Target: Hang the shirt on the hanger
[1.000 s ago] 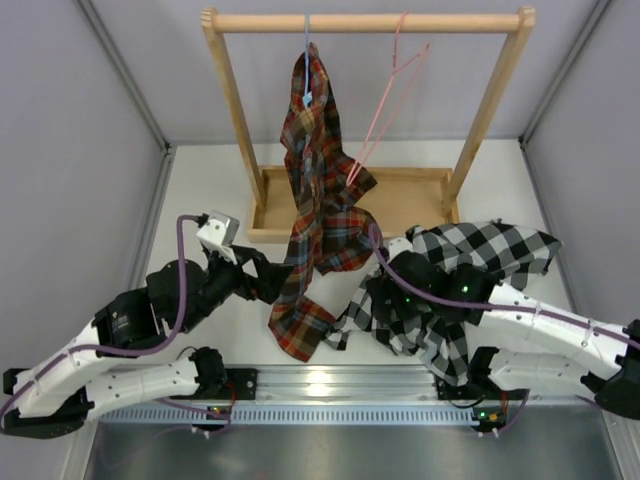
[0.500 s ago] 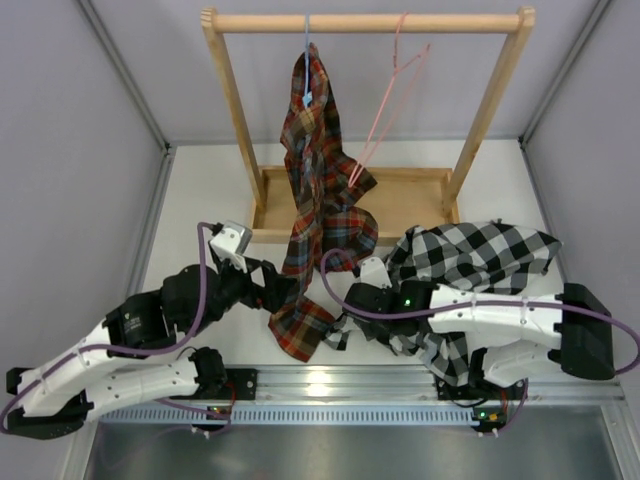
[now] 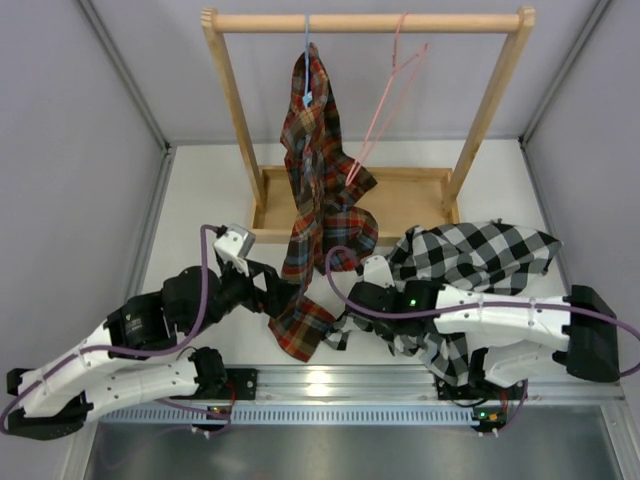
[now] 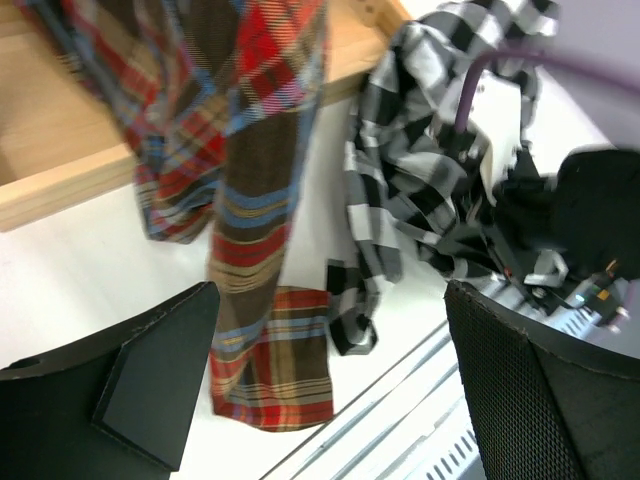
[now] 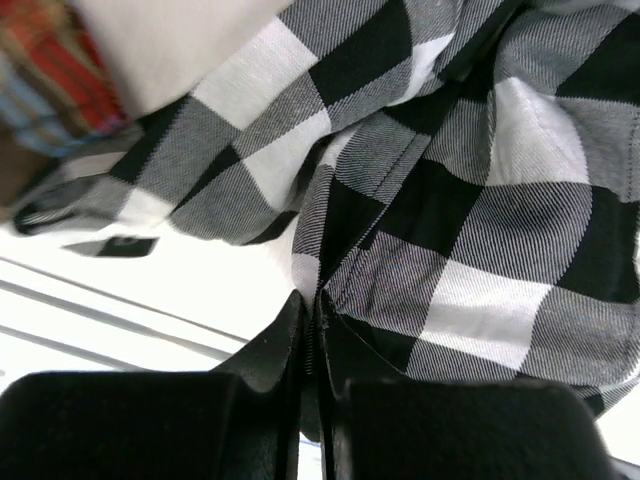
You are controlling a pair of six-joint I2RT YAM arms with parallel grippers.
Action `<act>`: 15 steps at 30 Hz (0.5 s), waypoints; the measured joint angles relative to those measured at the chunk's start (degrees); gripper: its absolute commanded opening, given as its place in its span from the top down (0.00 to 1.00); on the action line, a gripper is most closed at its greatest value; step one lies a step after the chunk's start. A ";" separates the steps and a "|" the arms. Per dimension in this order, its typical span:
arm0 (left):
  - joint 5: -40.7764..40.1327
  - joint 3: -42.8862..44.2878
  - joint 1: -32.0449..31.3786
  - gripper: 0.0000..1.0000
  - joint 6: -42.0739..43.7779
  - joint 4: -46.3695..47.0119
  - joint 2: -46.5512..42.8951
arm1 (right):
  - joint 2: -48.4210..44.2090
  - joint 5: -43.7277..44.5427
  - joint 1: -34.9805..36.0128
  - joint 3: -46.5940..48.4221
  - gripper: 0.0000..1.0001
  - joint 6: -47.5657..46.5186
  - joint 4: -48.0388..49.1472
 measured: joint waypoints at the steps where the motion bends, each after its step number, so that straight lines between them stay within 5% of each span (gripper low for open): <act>1: 1.16 -0.35 0.00 0.02 0.26 0.92 0.02 | -1.77 -0.02 -0.02 0.00 1.00 -0.15 0.02; 7: 11.15 -4.15 0.00 0.02 3.28 12.48 2.14 | -15.96 -4.07 -3.69 1.18 1.00 -5.81 -0.24; 15: 21.79 -8.22 0.00 0.02 13.03 37.18 17.22 | -30.93 -13.99 -17.07 8.41 1.00 -15.15 -4.48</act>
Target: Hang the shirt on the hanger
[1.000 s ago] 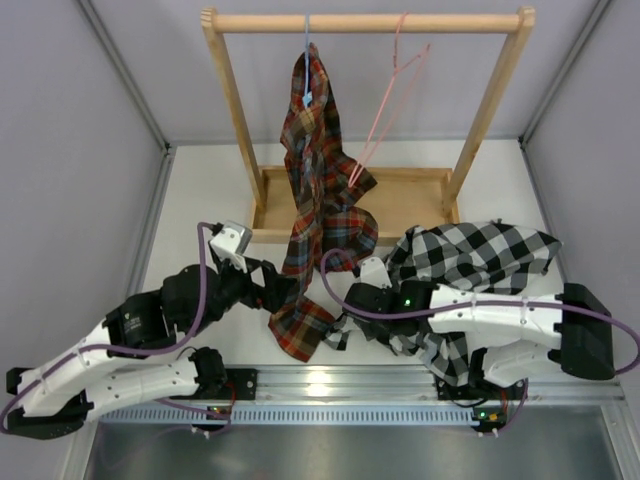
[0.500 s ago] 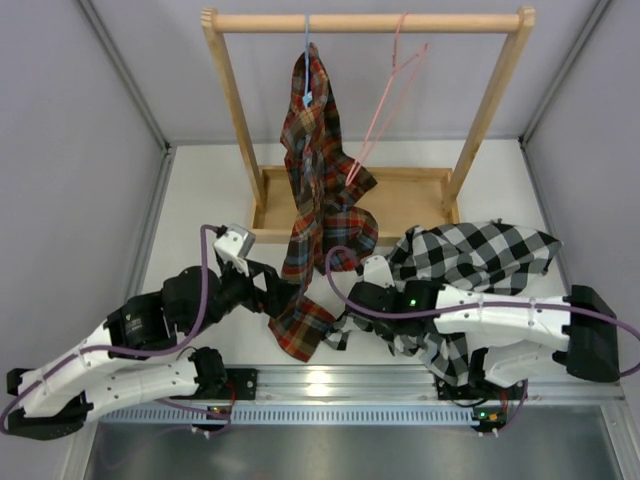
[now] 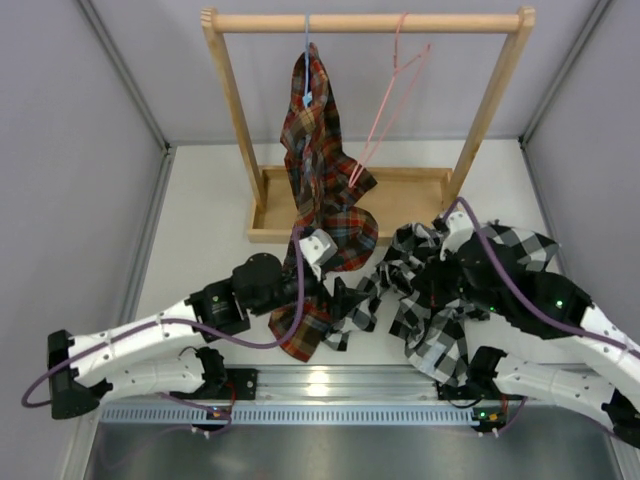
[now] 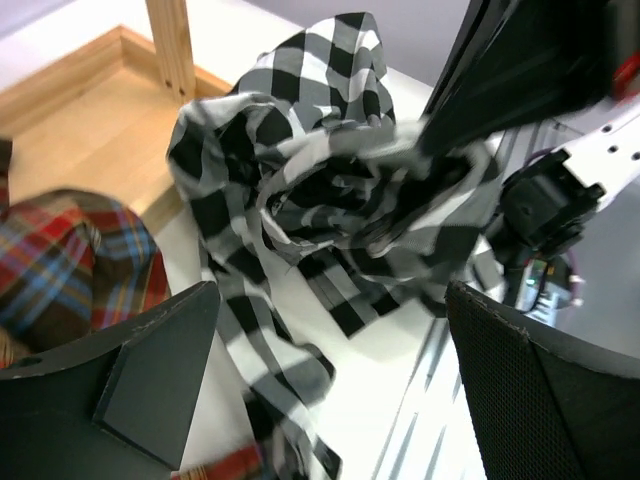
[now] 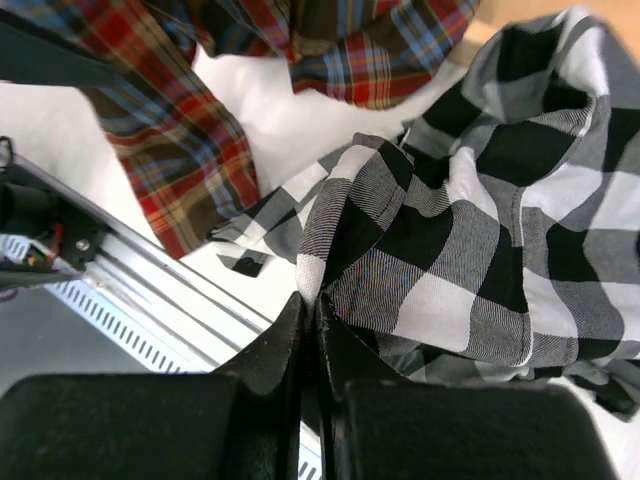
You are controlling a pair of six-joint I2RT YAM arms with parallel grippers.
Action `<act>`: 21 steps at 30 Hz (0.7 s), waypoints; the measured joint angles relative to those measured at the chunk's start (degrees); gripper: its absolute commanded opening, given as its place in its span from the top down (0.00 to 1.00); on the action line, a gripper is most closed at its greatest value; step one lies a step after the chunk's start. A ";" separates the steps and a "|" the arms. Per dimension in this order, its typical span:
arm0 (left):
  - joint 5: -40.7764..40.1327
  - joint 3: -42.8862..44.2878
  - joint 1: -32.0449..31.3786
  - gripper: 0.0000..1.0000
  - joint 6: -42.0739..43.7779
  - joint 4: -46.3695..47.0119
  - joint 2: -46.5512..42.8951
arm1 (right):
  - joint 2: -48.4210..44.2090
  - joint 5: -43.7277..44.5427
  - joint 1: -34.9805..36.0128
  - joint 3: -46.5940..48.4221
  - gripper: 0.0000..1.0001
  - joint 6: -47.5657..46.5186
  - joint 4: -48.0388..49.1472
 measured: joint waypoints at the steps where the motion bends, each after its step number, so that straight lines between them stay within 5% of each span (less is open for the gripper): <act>1: 0.68 -1.22 0.00 0.02 1.62 2.73 0.96 | -0.50 -0.76 -0.79 1.88 1.00 -0.98 -1.22; 12: 0.59 0.00 1.09 0.11 7.45 19.85 22.18 | 0.11 -2.25 -1.31 14.56 1.00 -5.60 -9.62; 21: 0.81 2.67 3.39 0.34 3.06 25.46 30.84 | 0.17 -2.25 -1.38 17.88 1.00 -6.43 -11.17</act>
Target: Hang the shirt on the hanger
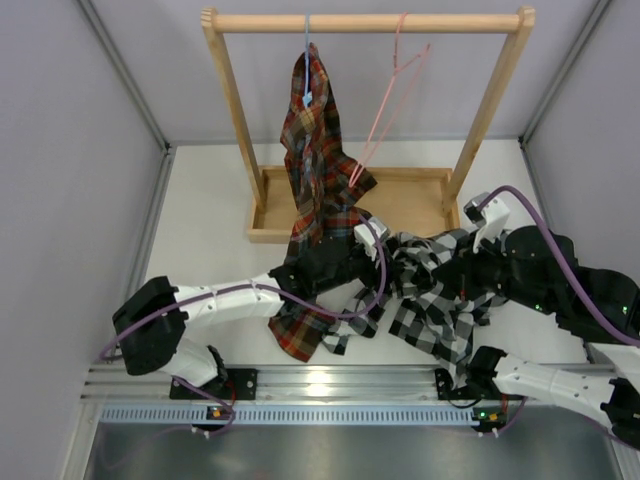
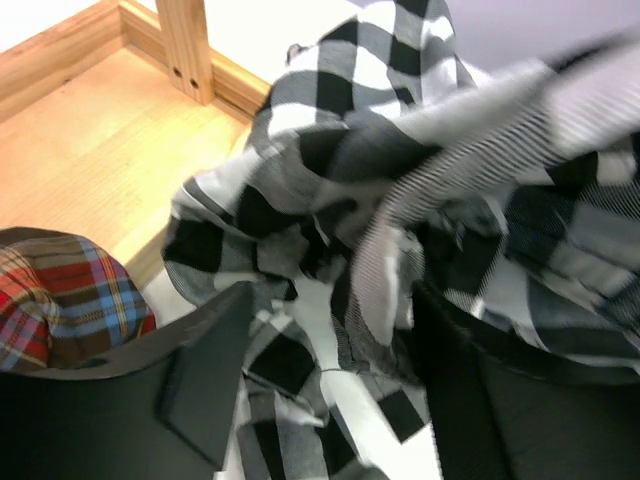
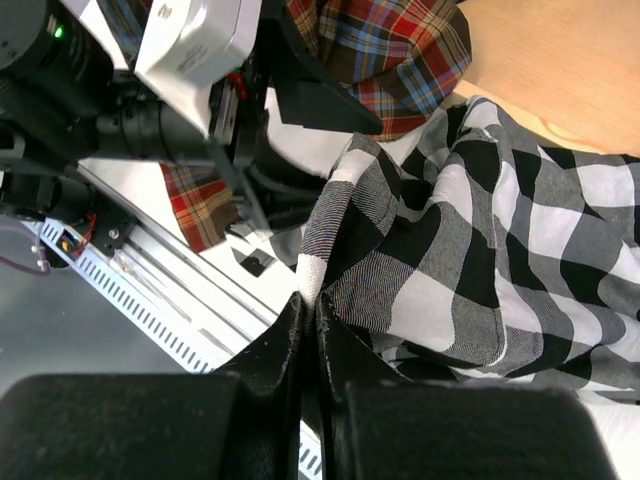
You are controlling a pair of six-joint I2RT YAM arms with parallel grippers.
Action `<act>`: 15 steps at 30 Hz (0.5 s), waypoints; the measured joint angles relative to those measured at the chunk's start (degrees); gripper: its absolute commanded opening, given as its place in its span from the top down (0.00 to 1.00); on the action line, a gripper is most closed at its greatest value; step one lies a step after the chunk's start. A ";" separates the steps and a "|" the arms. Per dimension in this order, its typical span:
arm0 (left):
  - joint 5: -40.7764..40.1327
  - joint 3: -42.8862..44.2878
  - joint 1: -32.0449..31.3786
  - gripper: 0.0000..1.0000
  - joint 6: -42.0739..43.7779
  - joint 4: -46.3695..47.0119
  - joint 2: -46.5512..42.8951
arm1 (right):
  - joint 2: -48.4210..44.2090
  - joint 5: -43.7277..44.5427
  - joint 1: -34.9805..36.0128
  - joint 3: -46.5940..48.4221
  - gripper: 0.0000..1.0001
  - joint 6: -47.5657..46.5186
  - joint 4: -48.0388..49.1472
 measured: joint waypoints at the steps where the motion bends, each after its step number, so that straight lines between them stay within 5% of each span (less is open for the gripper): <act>1: 0.37 0.09 0.48 0.42 -0.48 0.76 0.48 | 0.02 0.00 0.00 0.00 1.00 -0.02 -0.07; 2: 0.90 0.22 1.01 0.63 -1.36 1.66 1.07 | 0.02 0.02 0.00 0.00 1.00 -0.04 -0.11; 4: 1.97 0.70 1.84 0.80 -2.62 2.86 2.36 | -0.11 0.31 0.00 0.00 1.00 -0.04 -0.26; 5: 2.54 1.14 1.92 1.00 -3.15 2.97 2.86 | -0.24 0.61 0.00 0.00 1.00 -0.04 -0.26; 12: 0.55 6.29 1.62 1.00 -3.65 -6.40 -1.92 | 0.37 5.16 -0.02 1.27 1.00 -0.37 -0.22; 15: -1.77 11.91 1.64 1.00 -2.27 -15.28 -8.85 | 4.35 5.22 -0.04 9.55 1.00 -2.21 -0.31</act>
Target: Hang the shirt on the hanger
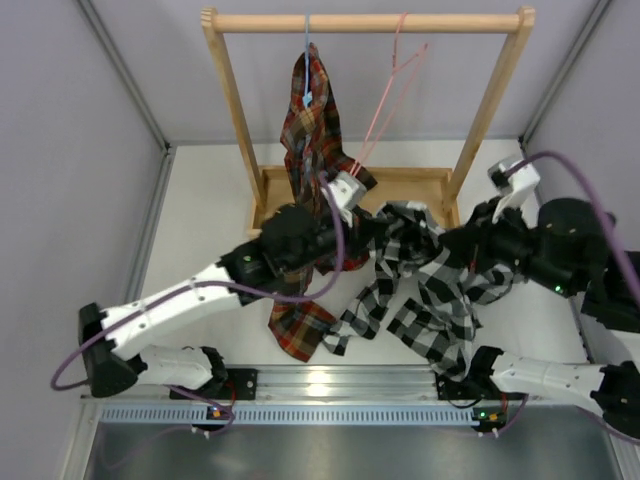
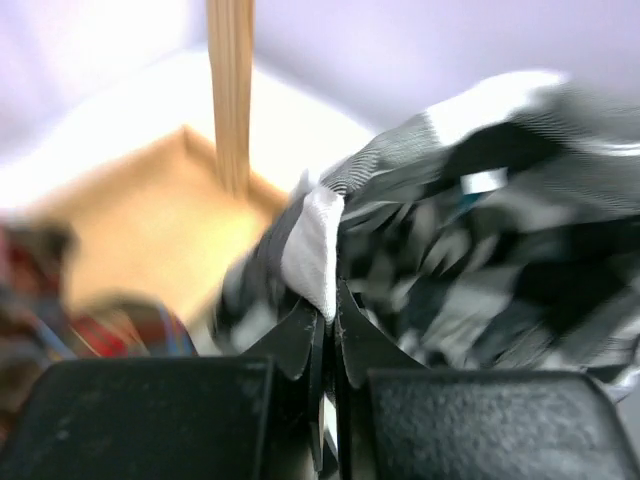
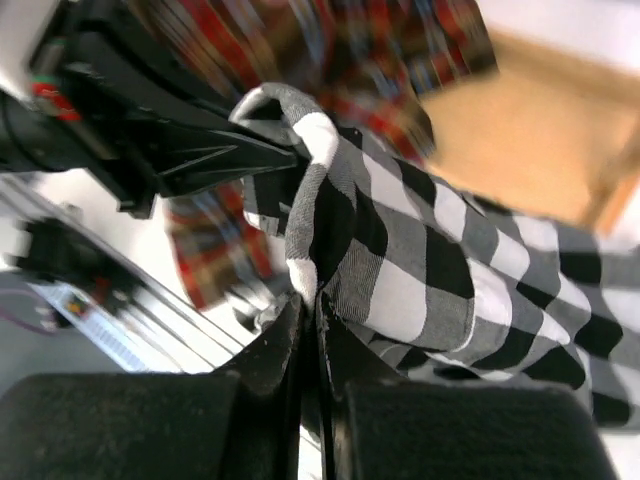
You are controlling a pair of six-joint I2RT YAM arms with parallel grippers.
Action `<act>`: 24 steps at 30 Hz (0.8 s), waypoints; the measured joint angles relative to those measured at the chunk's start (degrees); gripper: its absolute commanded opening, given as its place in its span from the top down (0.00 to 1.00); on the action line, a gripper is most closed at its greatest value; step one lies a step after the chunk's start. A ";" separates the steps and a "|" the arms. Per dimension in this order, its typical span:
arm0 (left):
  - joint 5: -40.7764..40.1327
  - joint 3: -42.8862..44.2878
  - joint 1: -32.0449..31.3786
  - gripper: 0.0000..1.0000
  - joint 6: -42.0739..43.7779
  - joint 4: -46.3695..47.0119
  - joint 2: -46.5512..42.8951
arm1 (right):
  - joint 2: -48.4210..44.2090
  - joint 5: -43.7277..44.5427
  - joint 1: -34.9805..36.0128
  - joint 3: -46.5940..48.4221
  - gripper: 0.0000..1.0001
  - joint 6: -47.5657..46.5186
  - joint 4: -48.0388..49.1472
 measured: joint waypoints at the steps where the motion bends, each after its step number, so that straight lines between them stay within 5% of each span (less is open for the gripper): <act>1: -0.28 3.43 -0.02 1.00 0.85 -3.08 -2.43 | 2.27 -0.66 -0.02 4.92 1.00 -0.74 -0.35; 7: 4.42 29.24 -0.22 1.00 5.49 -14.05 -11.67 | 14.56 -12.98 0.00 34.73 1.00 -3.10 3.48; 11: 11.87 38.64 -1.40 1.00 6.14 -20.76 -13.00 | 17.29 -22.38 0.20 40.13 1.00 -2.25 8.68; 24: 12.48 22.75 -0.63 1.00 -2.54 -29.90 0.00 | 1.40 7.28 -0.52 0.39 1.00 4.81 1.16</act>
